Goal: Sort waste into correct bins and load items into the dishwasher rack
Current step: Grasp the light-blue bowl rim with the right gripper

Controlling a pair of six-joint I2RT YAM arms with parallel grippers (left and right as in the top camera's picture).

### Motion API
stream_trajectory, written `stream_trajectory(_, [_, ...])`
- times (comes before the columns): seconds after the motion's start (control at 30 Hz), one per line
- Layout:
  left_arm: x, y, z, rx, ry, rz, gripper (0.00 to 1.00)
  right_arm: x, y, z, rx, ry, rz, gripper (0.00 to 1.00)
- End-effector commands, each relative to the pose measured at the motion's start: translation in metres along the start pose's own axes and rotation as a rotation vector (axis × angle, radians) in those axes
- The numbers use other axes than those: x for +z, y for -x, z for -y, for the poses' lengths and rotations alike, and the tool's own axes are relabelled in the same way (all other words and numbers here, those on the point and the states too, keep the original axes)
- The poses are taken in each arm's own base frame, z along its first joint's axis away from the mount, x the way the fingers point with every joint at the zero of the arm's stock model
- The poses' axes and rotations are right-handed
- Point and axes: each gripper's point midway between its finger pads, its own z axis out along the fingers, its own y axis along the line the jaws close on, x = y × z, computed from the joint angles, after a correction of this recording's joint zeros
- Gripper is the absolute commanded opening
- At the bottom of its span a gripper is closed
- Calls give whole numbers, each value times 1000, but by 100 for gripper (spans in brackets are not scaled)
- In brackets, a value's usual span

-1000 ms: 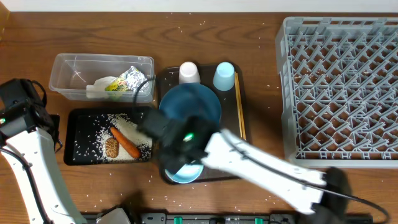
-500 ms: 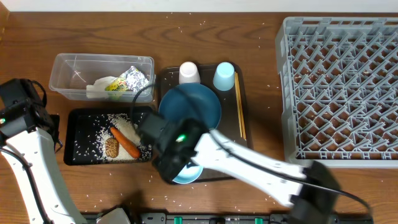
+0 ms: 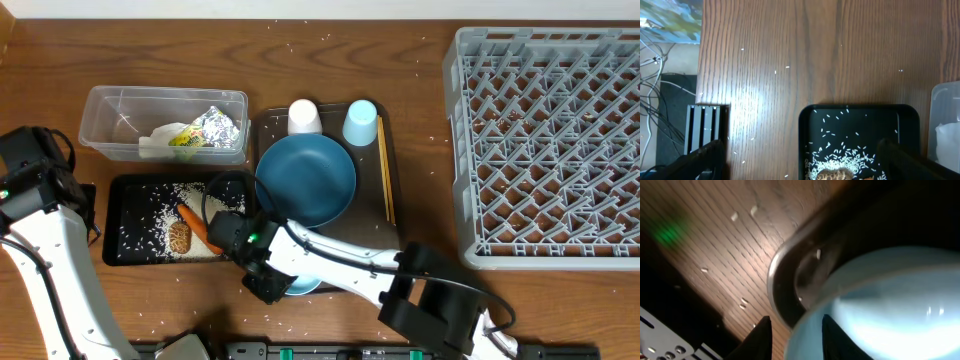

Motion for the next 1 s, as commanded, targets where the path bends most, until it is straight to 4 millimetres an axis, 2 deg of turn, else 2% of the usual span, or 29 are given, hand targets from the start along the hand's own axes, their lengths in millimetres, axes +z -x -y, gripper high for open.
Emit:
stream_trajectory(0.0, [0,1,-3,-8,9,2,98,5,1,-2,-1,-13,9,29])
stream_trajectory(0.07, [0,1,-3,-8,9,2,98,6,3,-2,7,-21,21,32])
stream_trajectory(0.2, [0,1,-3,-8,9,2,98,13,3,13,59,-121,45,33])
stream_trajectory(0.37, [0,1,-3,-8,9,2,98,21,0,27,104,-201,61,28])
stream_trajectory(0.73, [0,1,-3,-8,9,2,98,19,4,34,98,-259,88,28])
stream_trajectory(0.83, [0,1,-3,-8,9,2,98,20,3,32,85,-272,91,24])
stream_trajectory(0.97, [0,1,-3,-8,9,2,98,21,2,27,65,-293,100,8])
